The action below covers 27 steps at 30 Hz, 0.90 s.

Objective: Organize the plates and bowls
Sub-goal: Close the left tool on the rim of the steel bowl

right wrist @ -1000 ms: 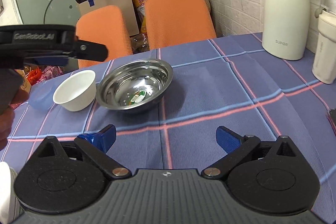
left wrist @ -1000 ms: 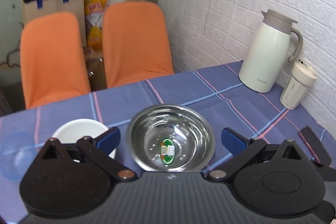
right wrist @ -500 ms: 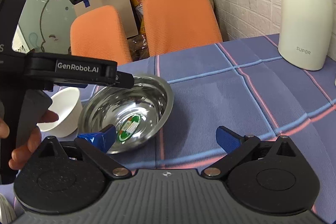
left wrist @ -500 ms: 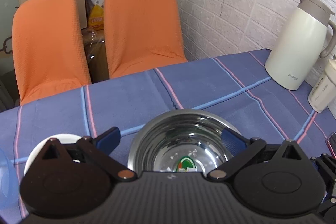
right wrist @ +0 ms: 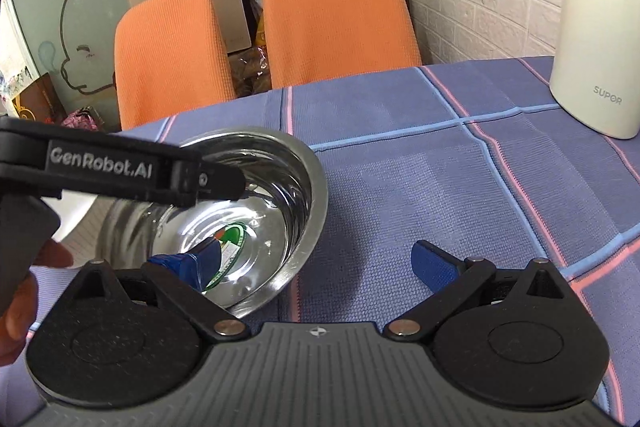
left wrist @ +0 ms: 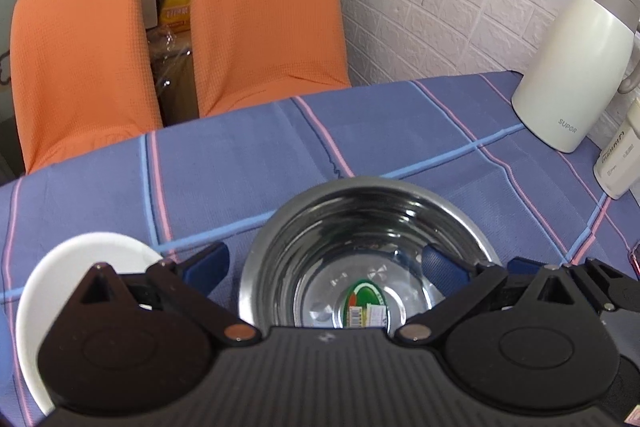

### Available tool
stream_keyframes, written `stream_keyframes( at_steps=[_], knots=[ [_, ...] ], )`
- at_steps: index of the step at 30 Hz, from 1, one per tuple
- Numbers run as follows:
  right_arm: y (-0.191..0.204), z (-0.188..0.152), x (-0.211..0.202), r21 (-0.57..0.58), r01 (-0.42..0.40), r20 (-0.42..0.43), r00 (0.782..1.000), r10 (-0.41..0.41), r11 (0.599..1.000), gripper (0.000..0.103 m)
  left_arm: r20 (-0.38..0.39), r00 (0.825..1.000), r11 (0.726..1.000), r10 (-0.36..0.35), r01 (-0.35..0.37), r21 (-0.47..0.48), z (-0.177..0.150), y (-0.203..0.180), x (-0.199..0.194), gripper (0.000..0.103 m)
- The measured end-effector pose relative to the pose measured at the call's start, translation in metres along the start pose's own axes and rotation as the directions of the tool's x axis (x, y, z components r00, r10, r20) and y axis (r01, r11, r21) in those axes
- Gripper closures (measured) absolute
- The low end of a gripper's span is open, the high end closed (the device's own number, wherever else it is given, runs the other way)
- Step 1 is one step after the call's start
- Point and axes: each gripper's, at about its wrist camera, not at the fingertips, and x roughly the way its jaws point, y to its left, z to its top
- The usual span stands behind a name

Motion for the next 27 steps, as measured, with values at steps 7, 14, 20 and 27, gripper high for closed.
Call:
stream_keyframes(
  at_steps=[7,14,20,27],
  knots=[
    [0.006,-0.001,0.006,-0.031,0.013,-0.003,1.000,-0.014,0.999,0.014,-0.015,0.999,0.999,-0.042,0.042,0.007,-0.004,-0.004,0.003,0.002],
    [0.011,-0.004,0.009,-0.076,0.015,0.009,1.000,-0.015,0.997,0.013,-0.023,0.999,0.998,-0.038,0.039,0.042,-0.007,-0.007,0.003,0.008],
    [0.009,-0.003,0.007,-0.040,-0.004,0.008,1.000,0.004,0.999,0.013,0.011,0.997,0.996,-0.075,0.074,0.051,-0.002,-0.017,-0.009,0.008],
    [0.014,-0.008,0.003,-0.092,0.020,-0.007,1.000,-0.021,0.996,0.013,-0.031,0.997,0.996,-0.077,0.078,0.032,-0.009,-0.026,0.004,0.008]
  ],
)
